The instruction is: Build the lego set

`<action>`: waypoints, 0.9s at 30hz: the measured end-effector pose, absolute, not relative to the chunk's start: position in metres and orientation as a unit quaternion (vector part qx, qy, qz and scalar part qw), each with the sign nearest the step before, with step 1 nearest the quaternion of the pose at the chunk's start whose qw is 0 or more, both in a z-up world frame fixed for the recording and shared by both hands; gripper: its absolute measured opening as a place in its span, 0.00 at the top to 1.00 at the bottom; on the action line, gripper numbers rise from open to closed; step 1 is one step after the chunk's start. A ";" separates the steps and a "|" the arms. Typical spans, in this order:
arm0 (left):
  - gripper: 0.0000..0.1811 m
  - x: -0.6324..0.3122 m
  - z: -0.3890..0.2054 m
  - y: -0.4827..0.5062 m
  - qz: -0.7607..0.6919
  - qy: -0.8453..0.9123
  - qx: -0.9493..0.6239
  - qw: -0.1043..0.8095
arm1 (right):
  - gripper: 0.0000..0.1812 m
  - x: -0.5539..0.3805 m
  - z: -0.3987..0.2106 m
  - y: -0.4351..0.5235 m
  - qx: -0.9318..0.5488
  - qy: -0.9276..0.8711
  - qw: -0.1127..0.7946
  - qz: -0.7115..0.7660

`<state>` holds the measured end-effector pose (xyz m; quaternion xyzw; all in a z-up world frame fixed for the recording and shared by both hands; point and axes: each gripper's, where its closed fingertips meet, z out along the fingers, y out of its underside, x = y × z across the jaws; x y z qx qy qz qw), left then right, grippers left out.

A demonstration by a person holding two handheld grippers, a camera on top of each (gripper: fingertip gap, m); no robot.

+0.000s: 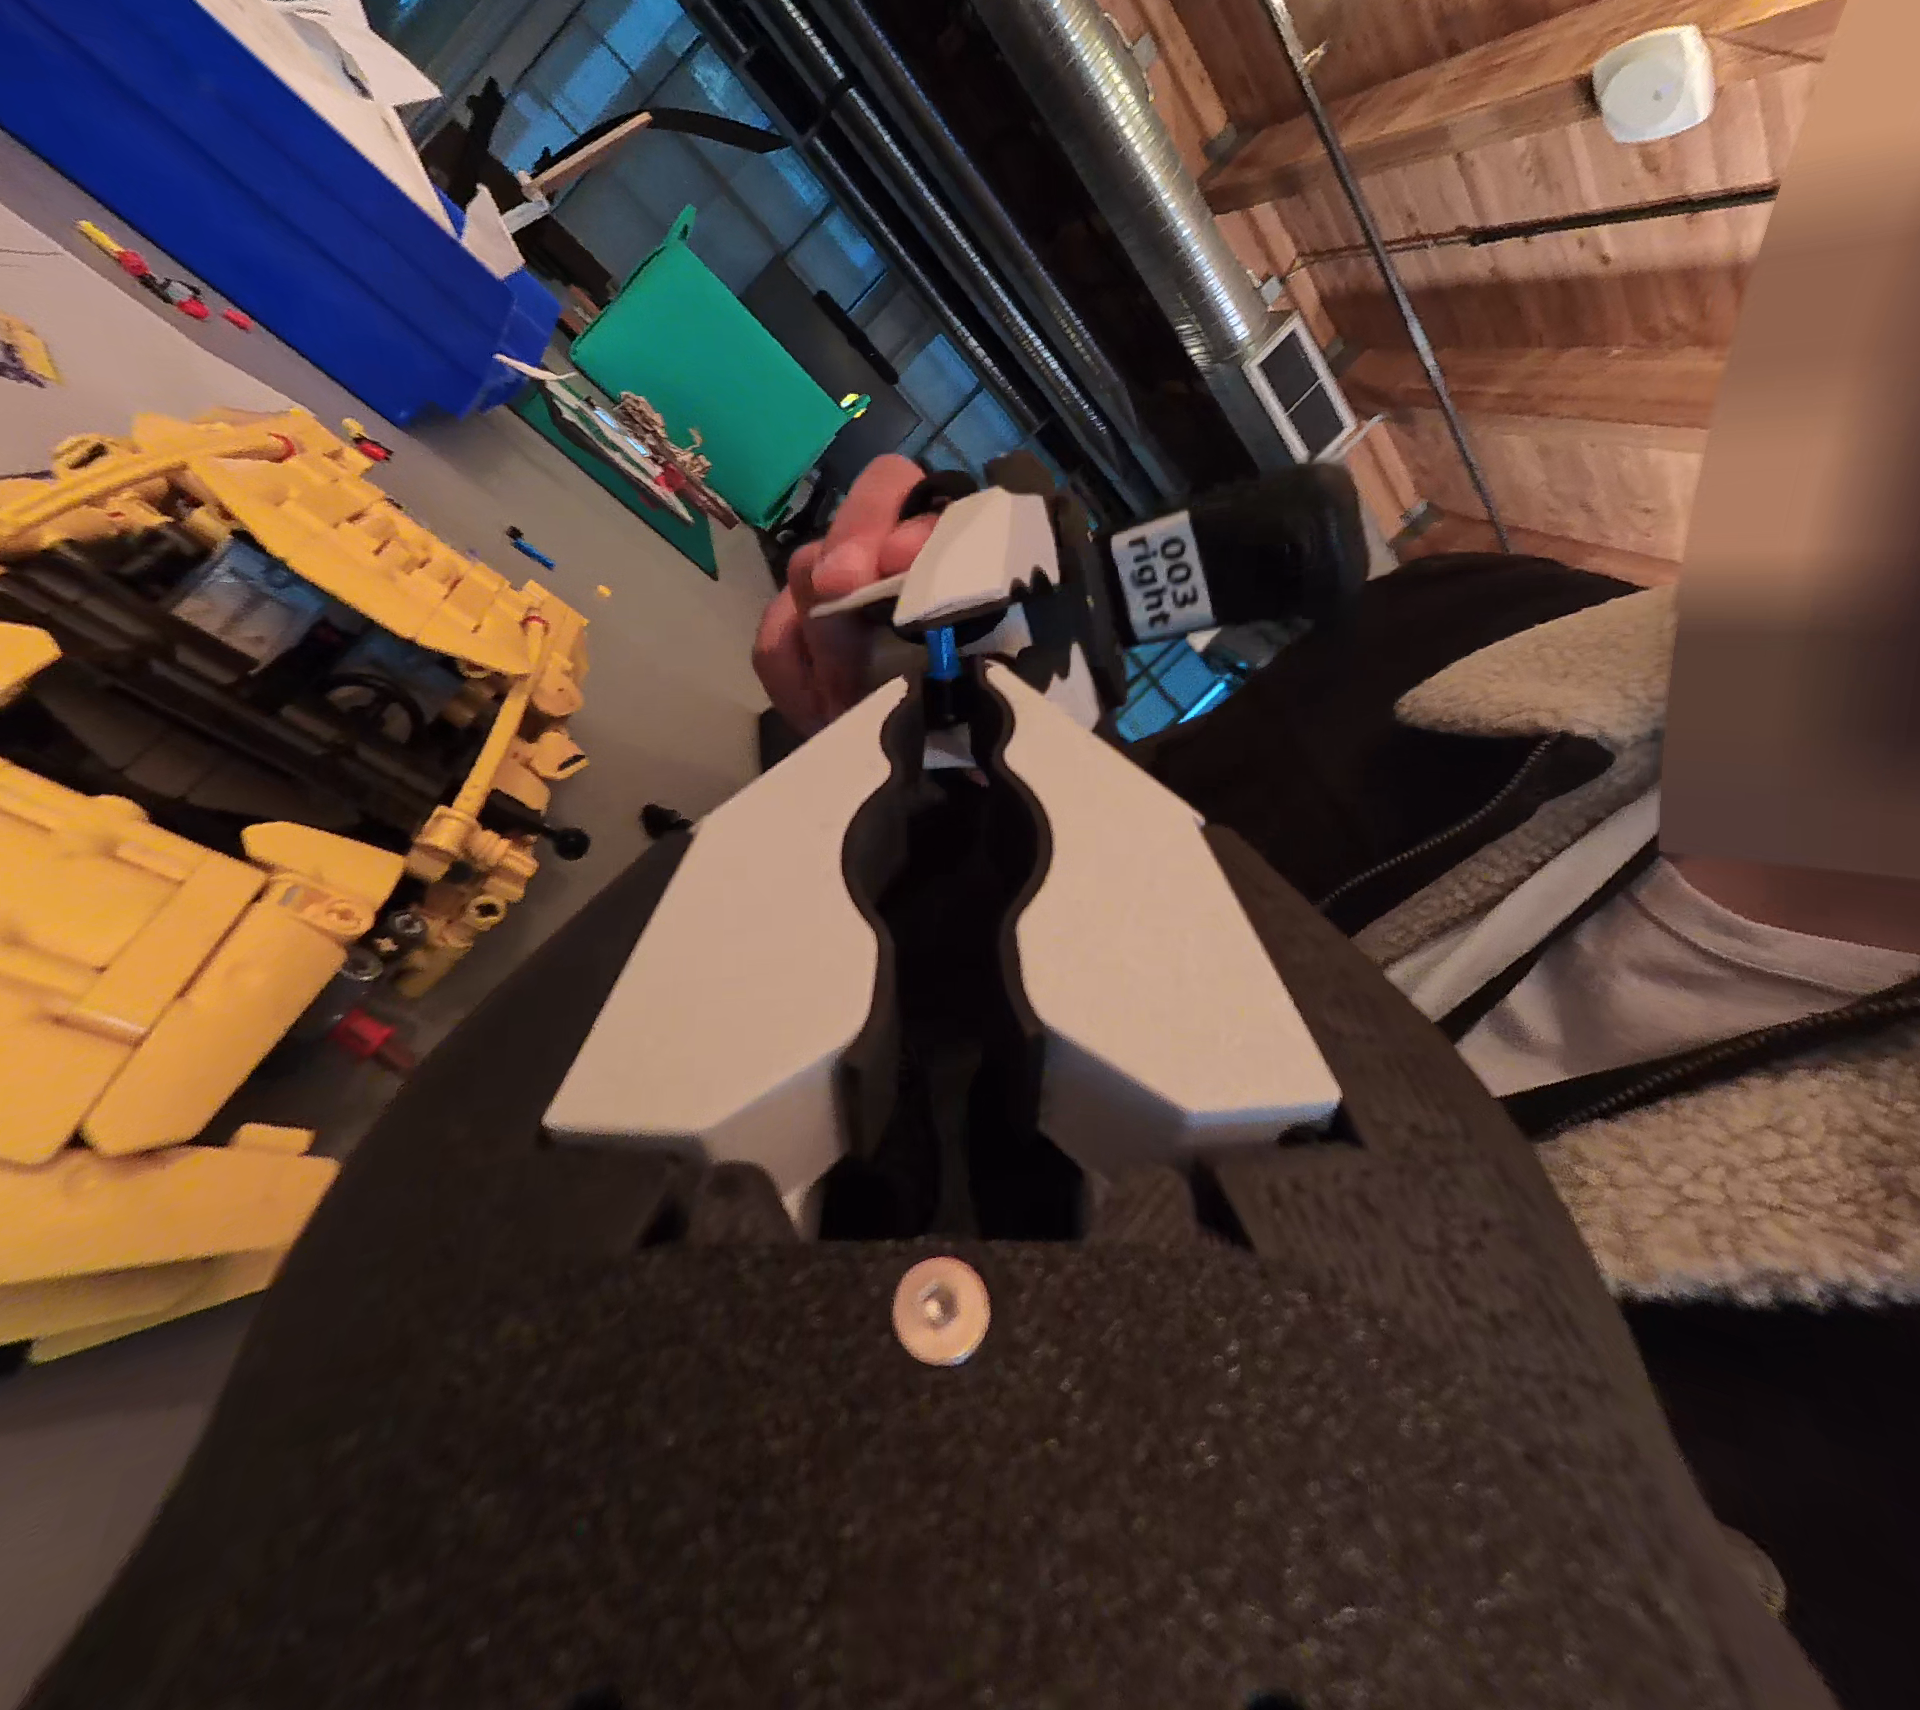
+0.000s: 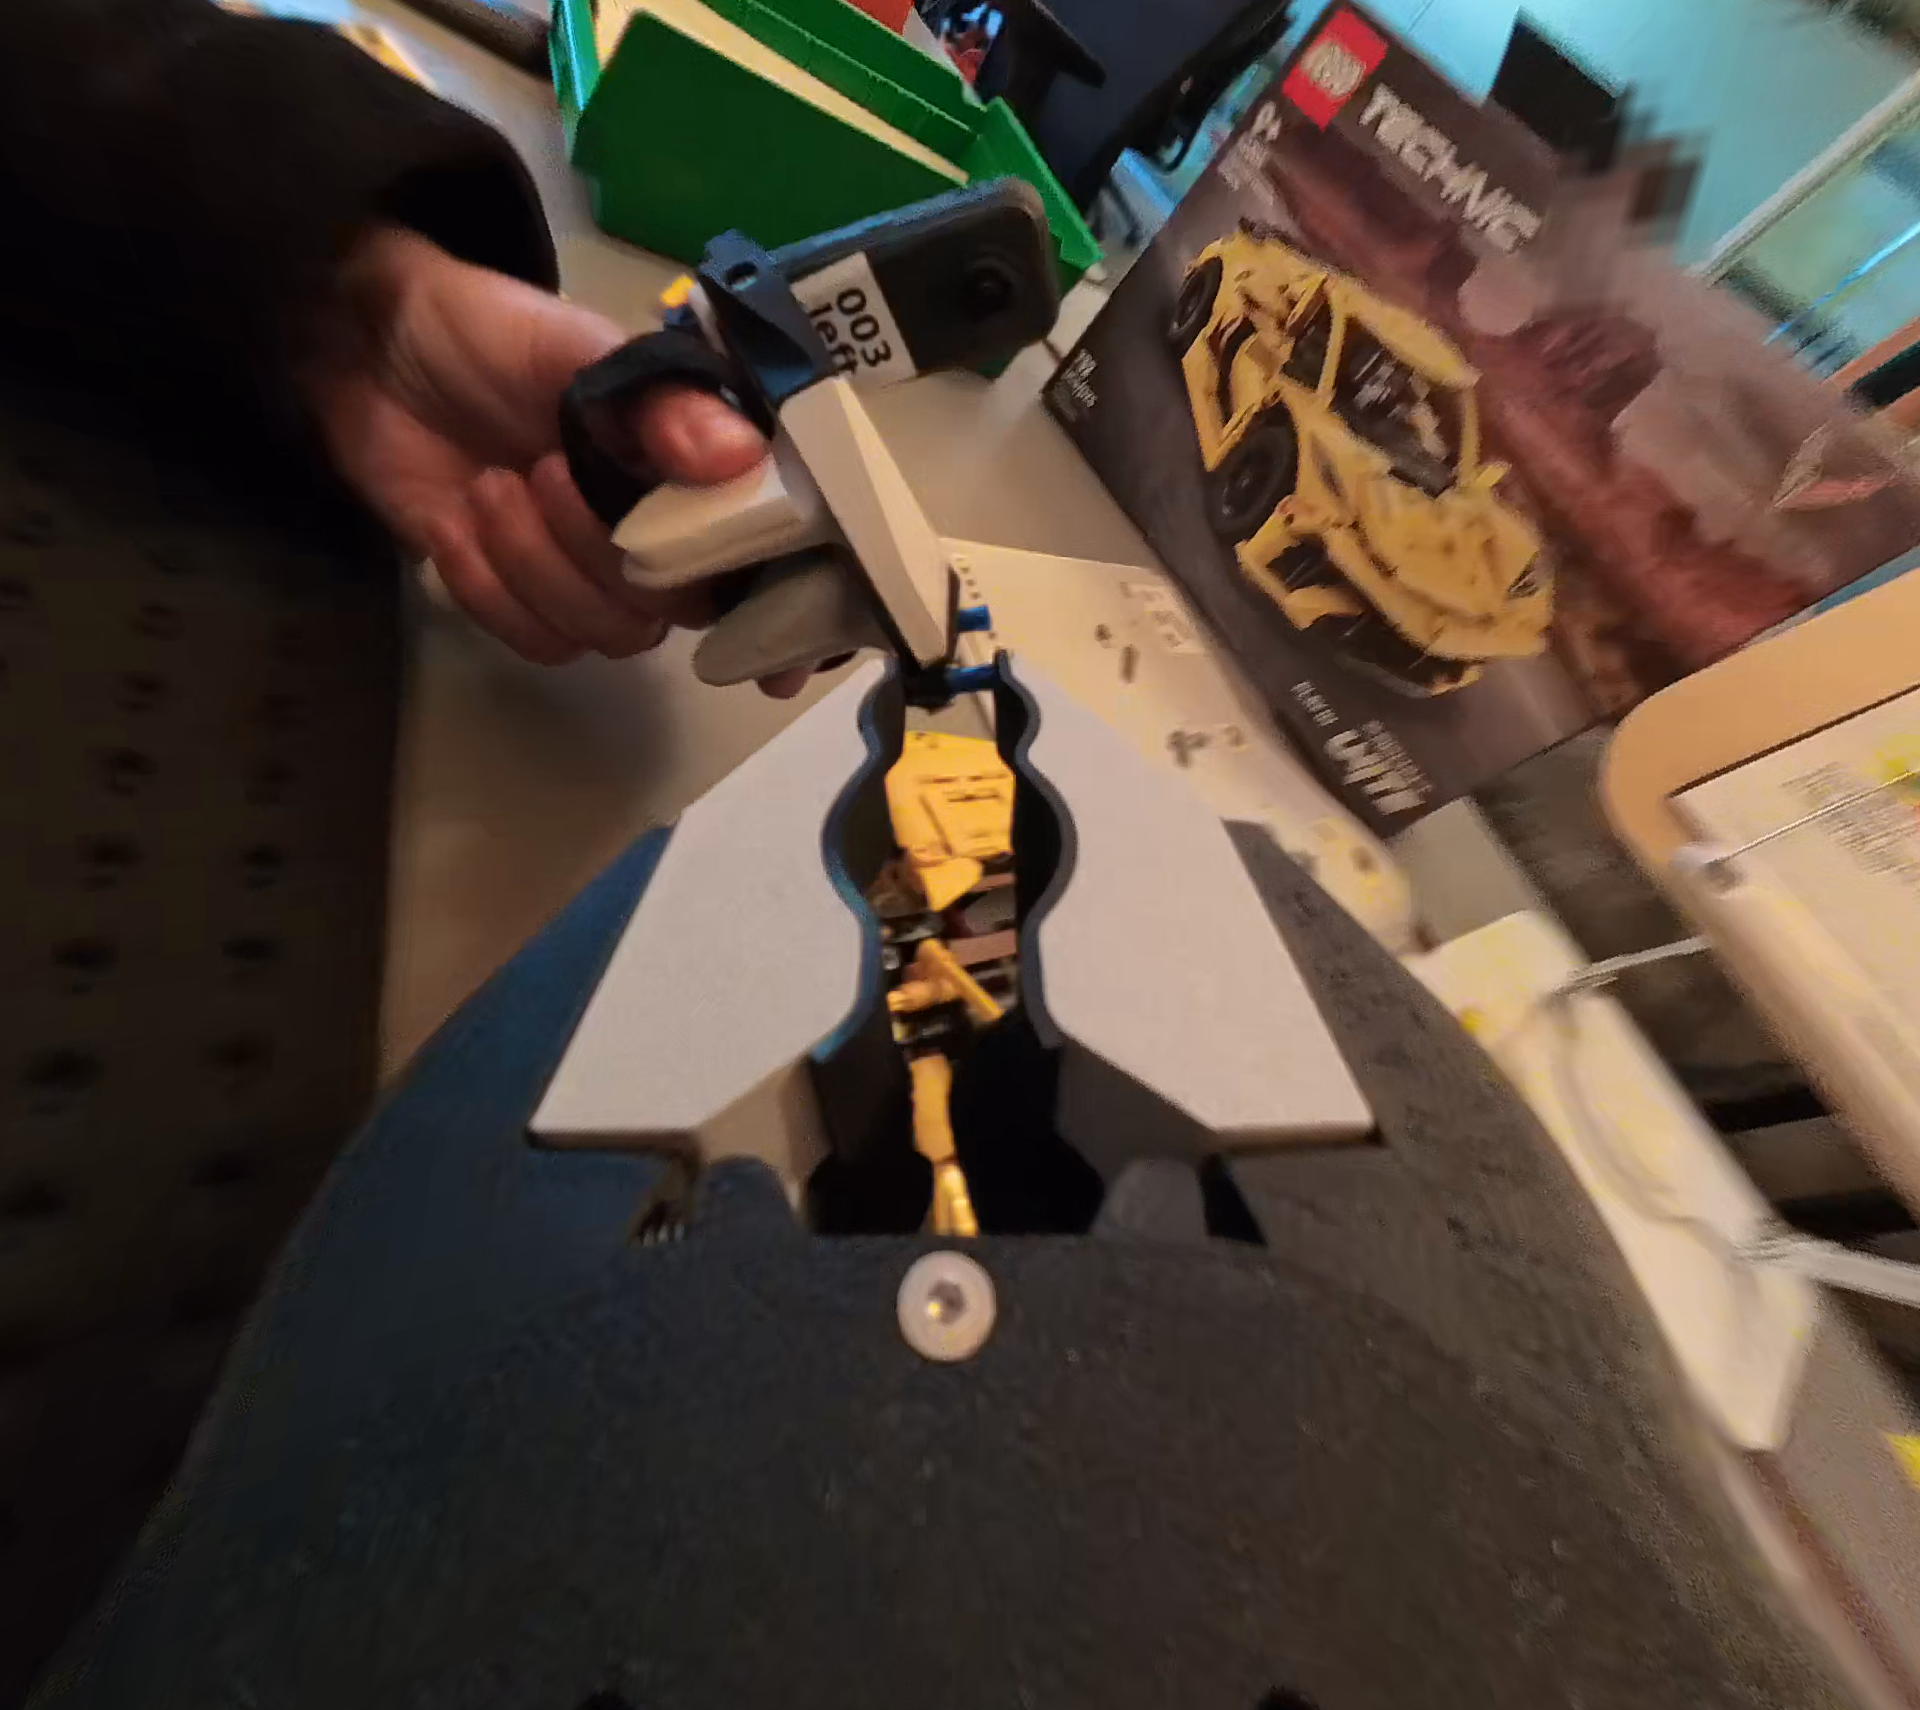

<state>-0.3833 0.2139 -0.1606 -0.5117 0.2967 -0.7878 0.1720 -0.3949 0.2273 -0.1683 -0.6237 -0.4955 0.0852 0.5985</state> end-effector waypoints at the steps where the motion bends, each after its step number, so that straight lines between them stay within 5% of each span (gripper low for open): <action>1: 0.96 -0.383 -0.162 0.217 -0.779 0.300 -0.518 0.184 | 0.91 -0.393 -0.169 0.228 -0.640 -0.479 0.590 0.112; 10: 0.96 -0.437 -0.185 0.328 -0.509 0.289 -0.655 0.478 | 0.80 -0.288 -0.173 0.279 -0.741 -0.221 0.586 0.242; 27: 0.96 -0.427 -0.206 0.328 -0.529 0.289 -0.667 0.438 | 0.90 -0.326 -0.178 0.250 -0.715 -0.268 0.526 0.374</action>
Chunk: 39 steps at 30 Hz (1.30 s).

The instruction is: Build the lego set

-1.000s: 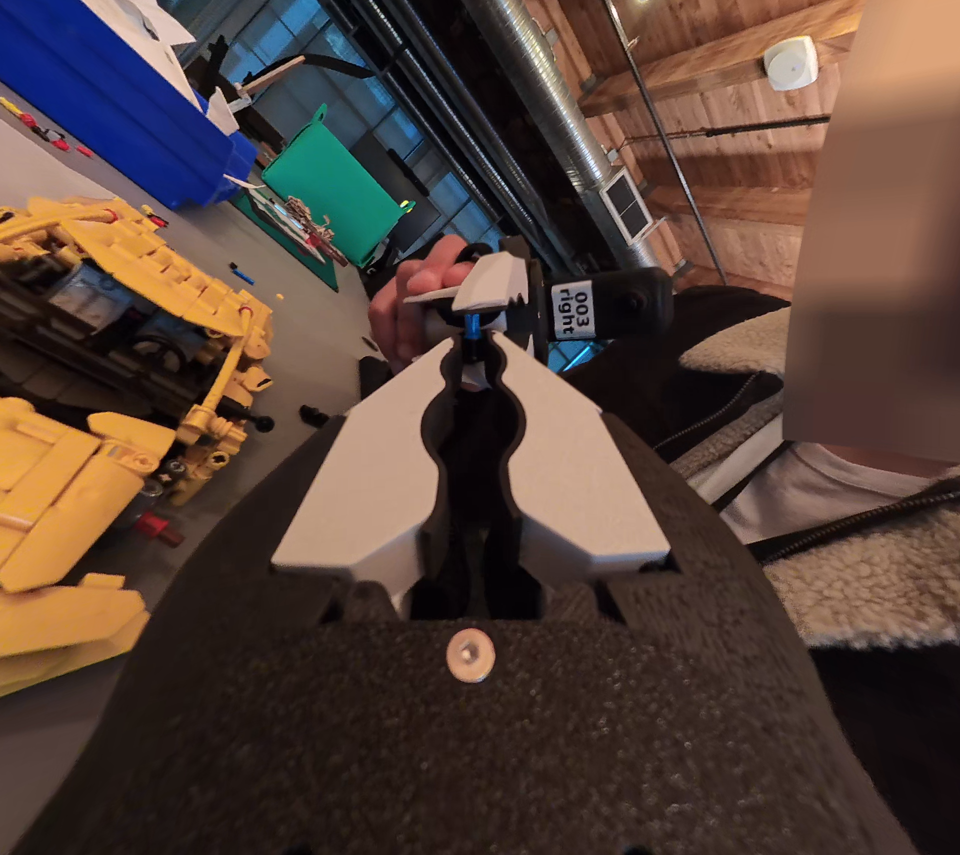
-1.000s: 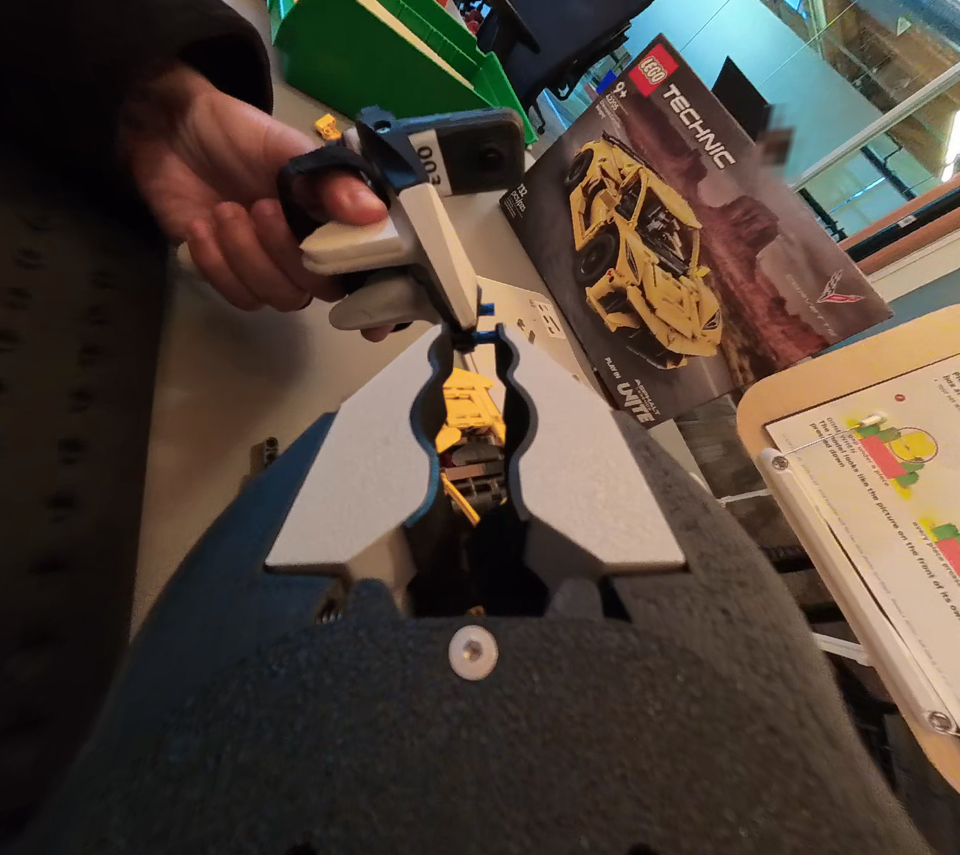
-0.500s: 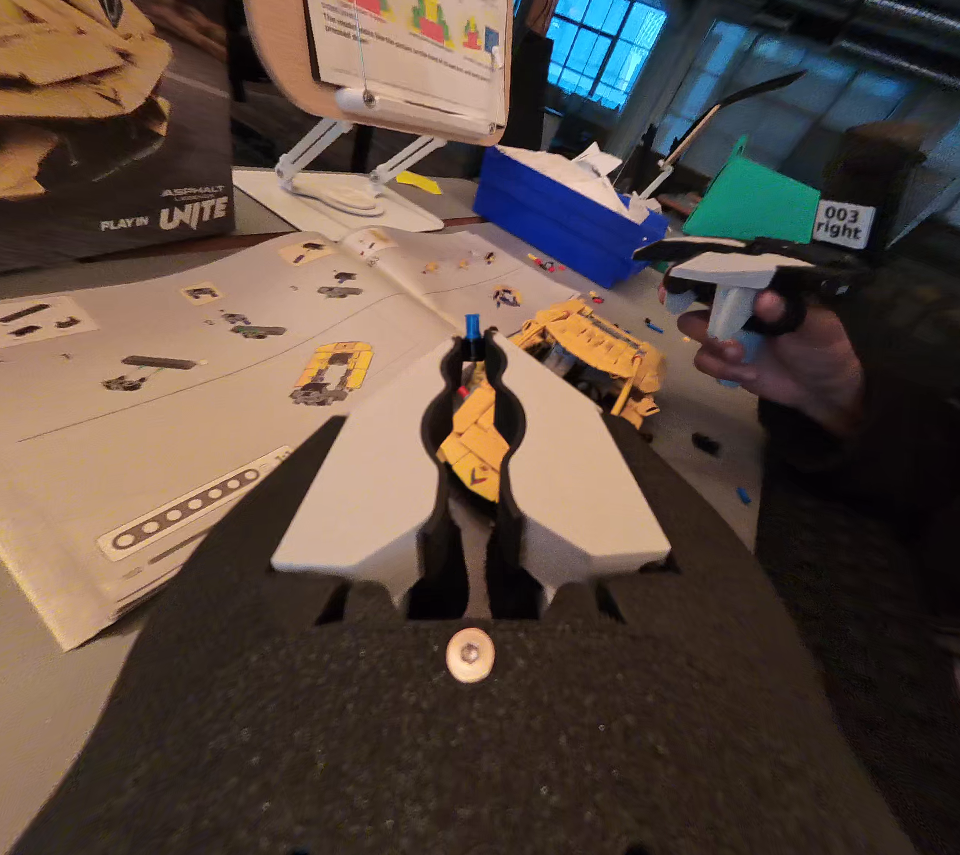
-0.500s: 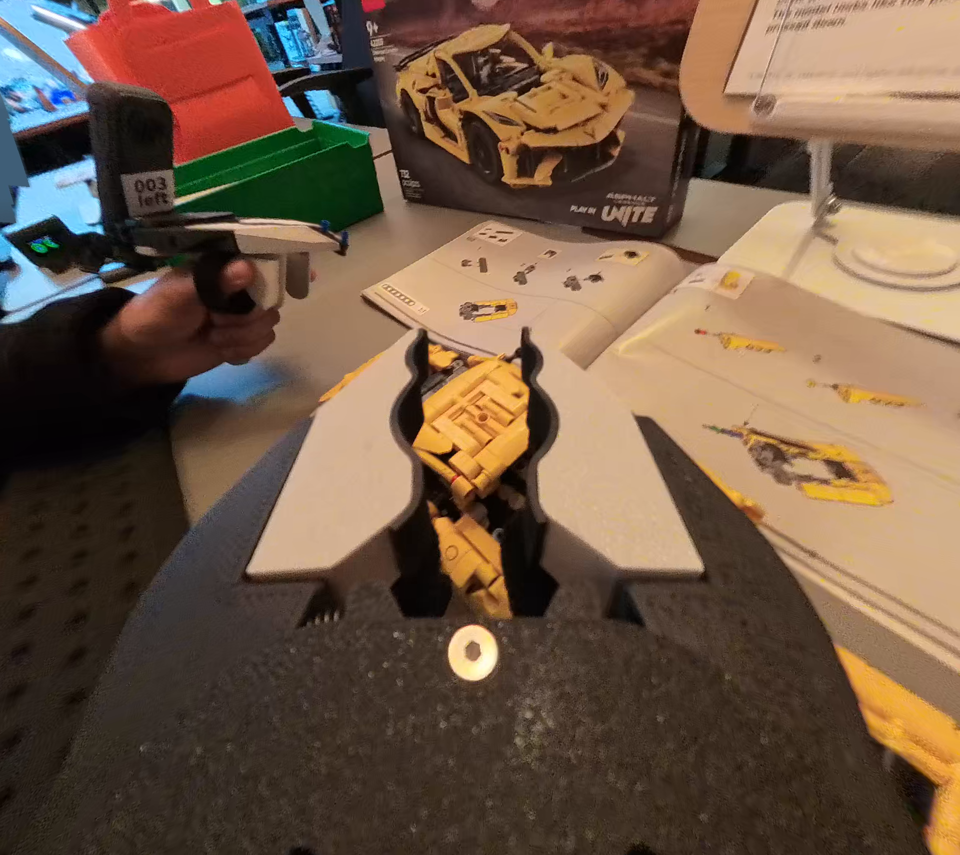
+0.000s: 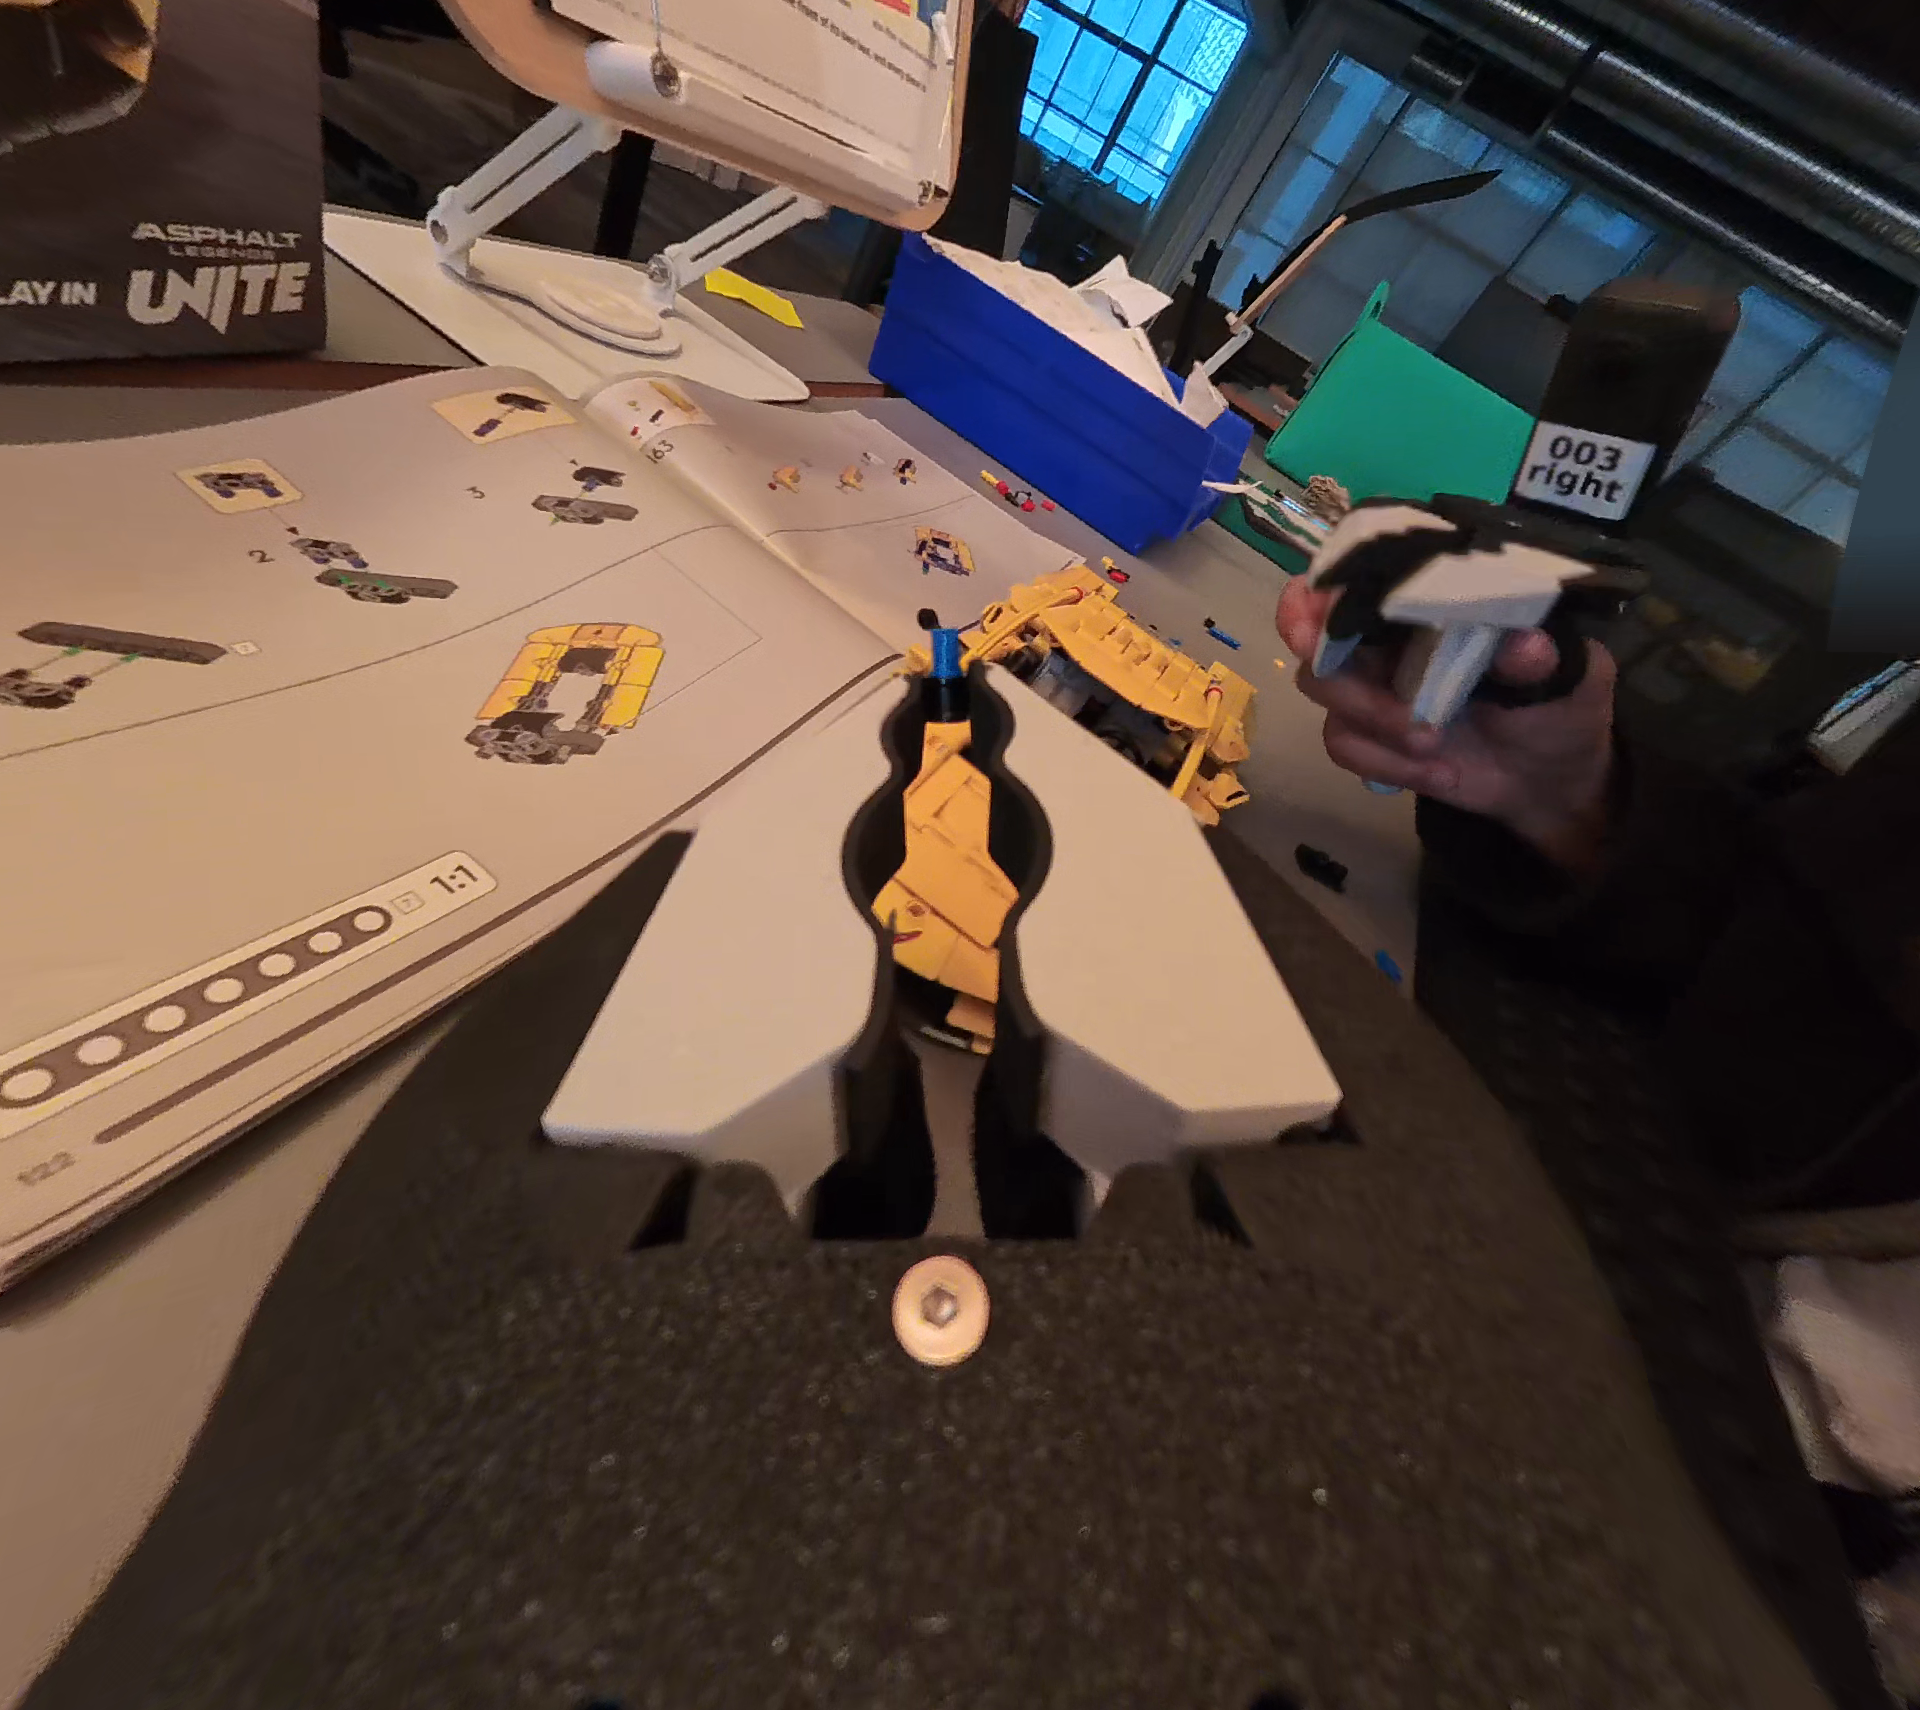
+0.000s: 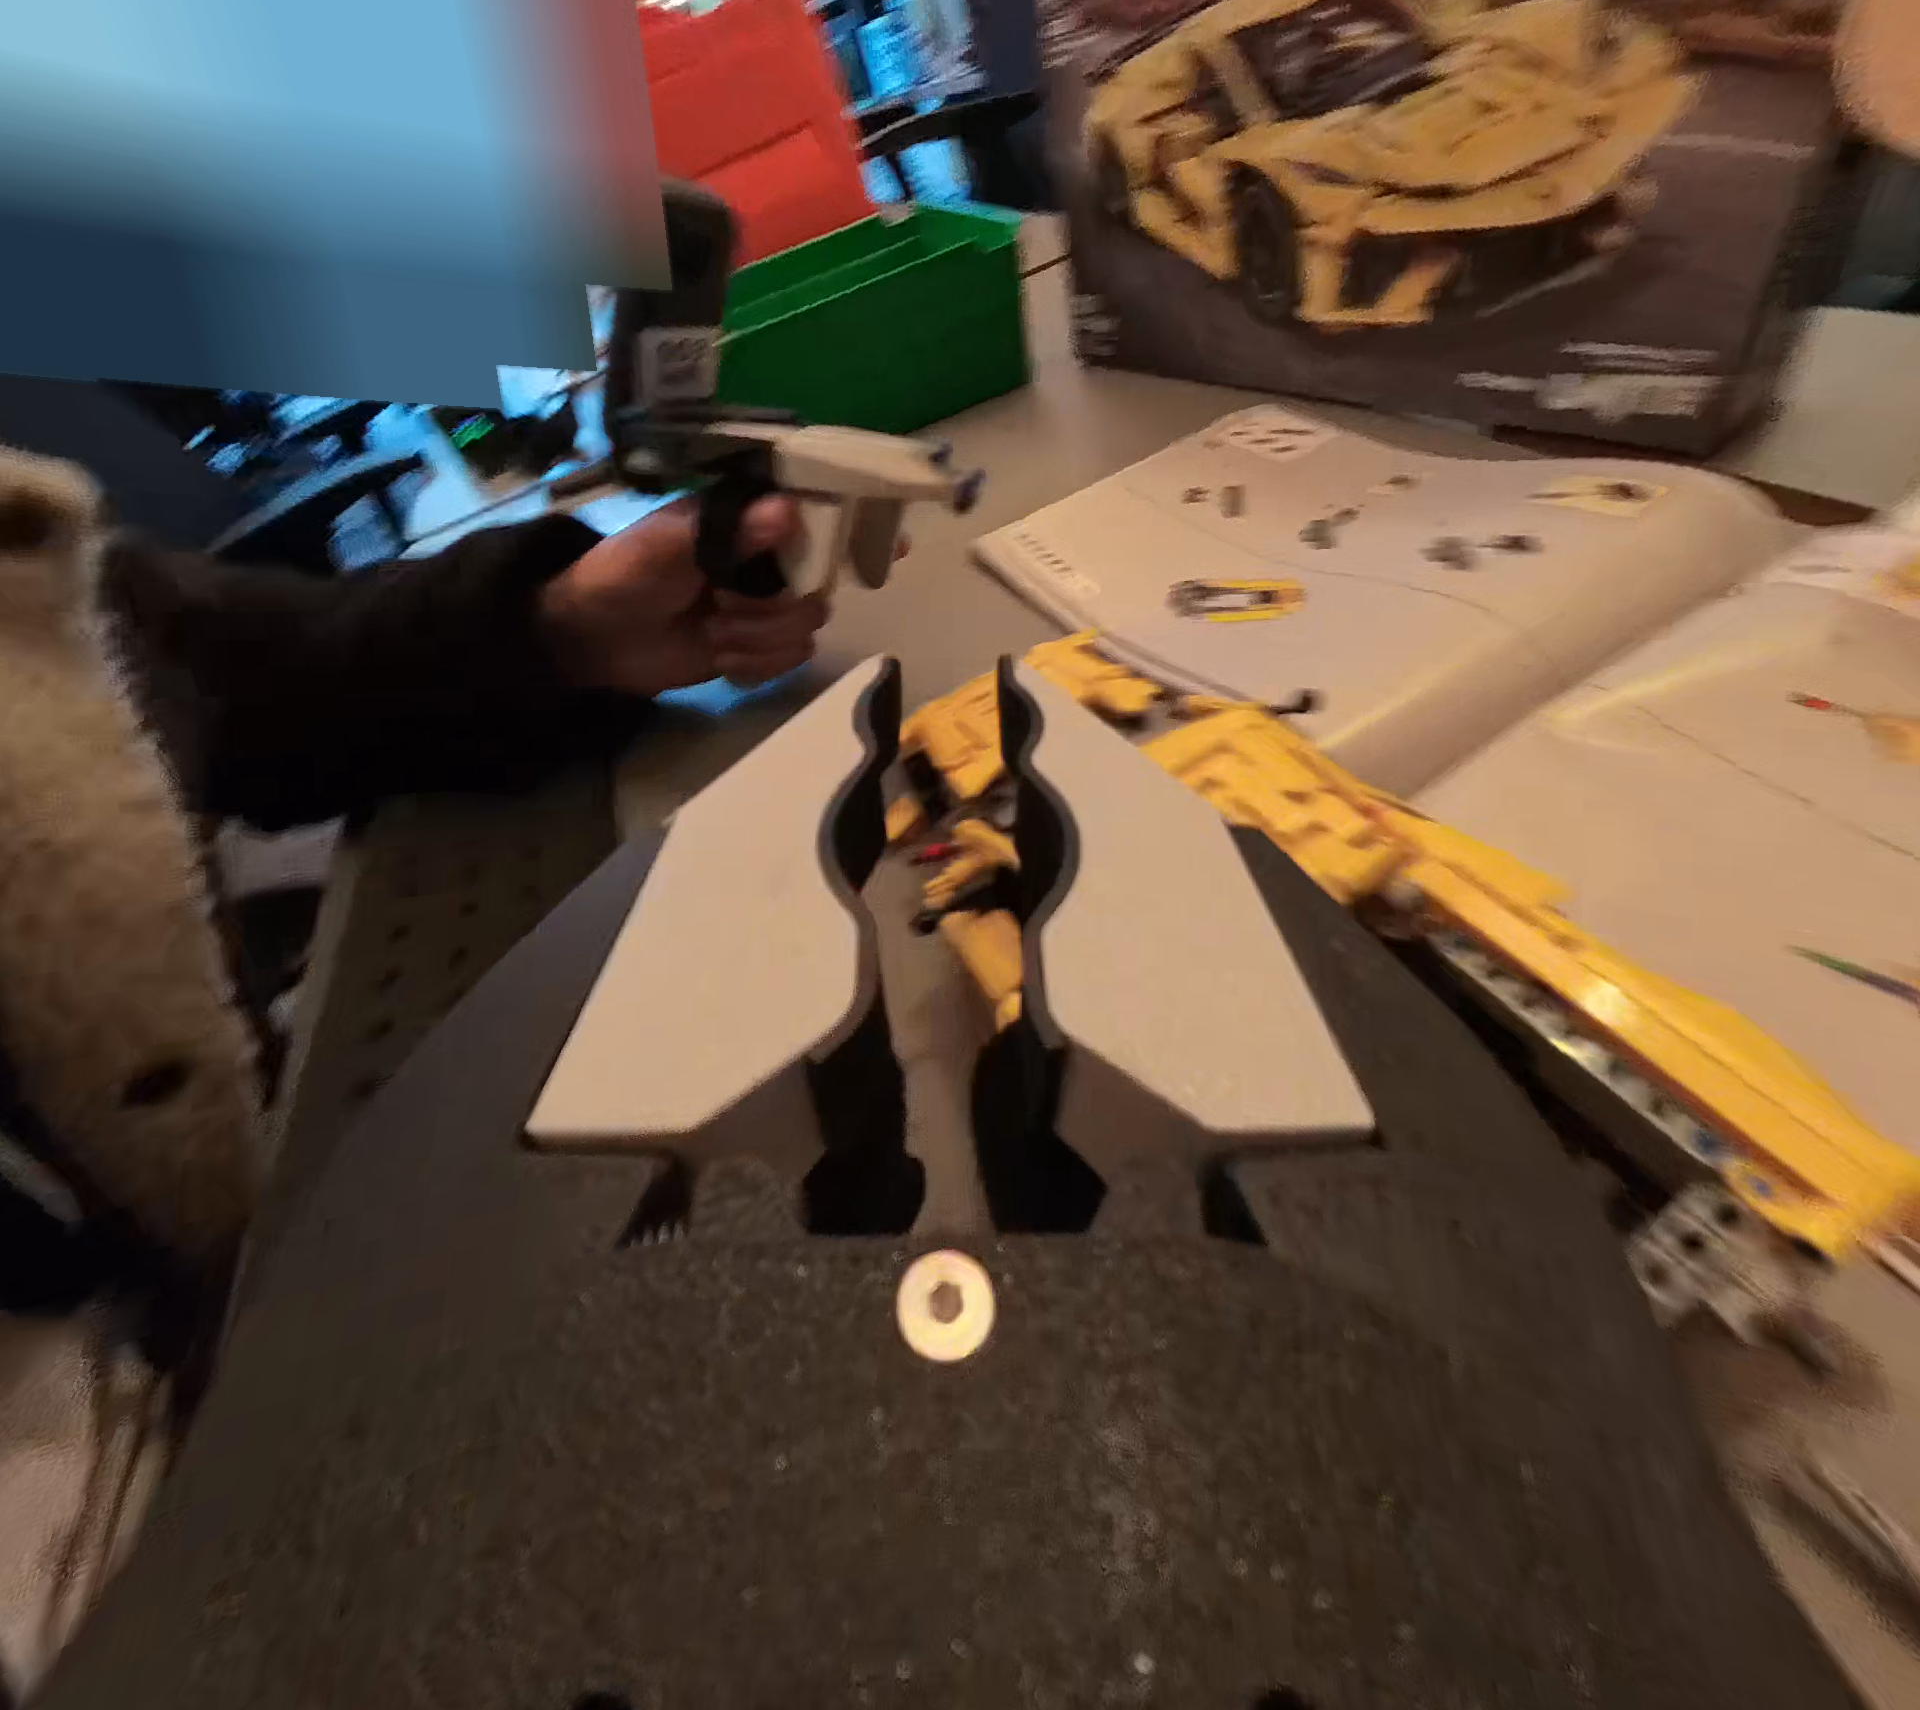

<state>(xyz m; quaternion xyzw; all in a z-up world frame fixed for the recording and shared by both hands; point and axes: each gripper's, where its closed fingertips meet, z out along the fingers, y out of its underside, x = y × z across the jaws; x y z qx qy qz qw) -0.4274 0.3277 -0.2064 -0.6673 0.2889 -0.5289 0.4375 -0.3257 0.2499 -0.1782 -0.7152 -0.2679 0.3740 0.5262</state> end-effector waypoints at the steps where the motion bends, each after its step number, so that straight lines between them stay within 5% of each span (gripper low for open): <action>1: 0.96 -0.426 -0.205 0.326 -0.536 0.291 -0.664 0.433 | 0.90 -0.340 -0.182 0.237 -0.708 -0.306 0.505 0.386; 6: 0.96 -0.405 -0.176 0.265 -0.631 0.371 -0.566 0.380 | 0.89 -0.377 -0.222 0.206 -0.713 -0.437 0.439 0.327; 12: 0.96 -0.394 -0.158 0.217 -0.687 0.412 -0.494 0.338 | 0.93 -0.392 -0.186 0.203 -0.673 -0.394 0.504 0.372; 24: 0.96 -0.385 -0.163 0.196 -0.588 0.508 -0.453 0.438 | 0.86 -0.398 -0.167 0.194 -0.650 -0.329 0.468 0.500; 31: 0.96 -0.384 -0.172 0.204 -0.505 0.543 -0.449 0.499 | 0.93 -0.380 -0.150 0.203 -0.625 -0.240 0.436 0.602; 39: 0.96 -0.384 -0.172 0.207 -0.476 0.547 -0.448 0.523 | 0.85 -0.391 -0.167 0.201 -0.656 -0.252 0.401 0.588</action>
